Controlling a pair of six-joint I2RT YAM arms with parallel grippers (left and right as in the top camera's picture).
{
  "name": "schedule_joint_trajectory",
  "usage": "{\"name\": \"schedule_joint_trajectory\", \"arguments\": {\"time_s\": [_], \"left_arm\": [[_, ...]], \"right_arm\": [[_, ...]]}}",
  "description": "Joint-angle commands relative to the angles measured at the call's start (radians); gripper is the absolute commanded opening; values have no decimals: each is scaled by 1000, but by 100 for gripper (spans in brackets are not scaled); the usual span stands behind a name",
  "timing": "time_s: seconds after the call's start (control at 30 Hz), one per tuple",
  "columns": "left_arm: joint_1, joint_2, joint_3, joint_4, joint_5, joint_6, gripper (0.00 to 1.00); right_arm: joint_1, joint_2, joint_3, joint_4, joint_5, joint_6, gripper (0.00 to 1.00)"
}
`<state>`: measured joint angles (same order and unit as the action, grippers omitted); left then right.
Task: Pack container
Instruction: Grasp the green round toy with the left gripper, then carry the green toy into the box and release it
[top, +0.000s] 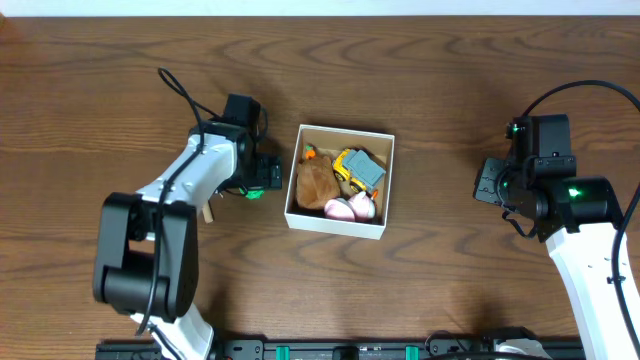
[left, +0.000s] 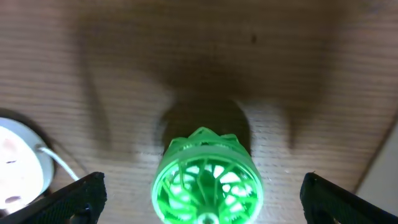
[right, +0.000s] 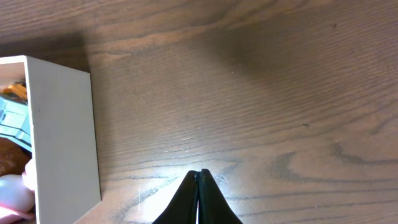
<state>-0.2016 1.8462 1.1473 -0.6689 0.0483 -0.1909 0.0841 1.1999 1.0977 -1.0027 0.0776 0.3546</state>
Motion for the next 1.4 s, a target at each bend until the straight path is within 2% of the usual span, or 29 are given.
{"name": "schedule_joint_trajectory", "arguments": {"time_s": [0.0,0.2,0.27,0.33,0.47,0.6,0.73,0.87,1.0,1.2,1.37], "left_arm": [[4,42,10,5,-11,-14,100],[4,69,10,16,-11,-14,100],[4,69,10,17,-11,-14,96],[4,69,10,17,-11,-14,87],[4,69,10,14,-2,-14,62],[4,69,11,15,12,-14,55],[4,66,11,14,12,-14,41],[4,40,14,14,11,-13,41],[4,-29,35,-9,11,-14,34],[-9,-216,84,-90,21,-13,34],[-77,-393,84,-89,102,-13,33]], "right_arm": [[-5,3,-8,-5,-3,-16,4],[-5,3,-8,-5,-3,-15,4],[-5,3,-8,-5,-3,-16,4],[-5,3,-8,-4,-3,-15,4],[-5,3,-8,-4,-3,-16,5],[-5,3,-8,-4,-3,-15,5],[-5,3,-8,-5,-3,-16,5],[-5,3,-8,-5,-3,-16,5],[-5,3,-8,-5,-3,-16,5],[-5,3,-8,-3,1,-15,5],[-5,3,-14,2,1,-15,6]]}}
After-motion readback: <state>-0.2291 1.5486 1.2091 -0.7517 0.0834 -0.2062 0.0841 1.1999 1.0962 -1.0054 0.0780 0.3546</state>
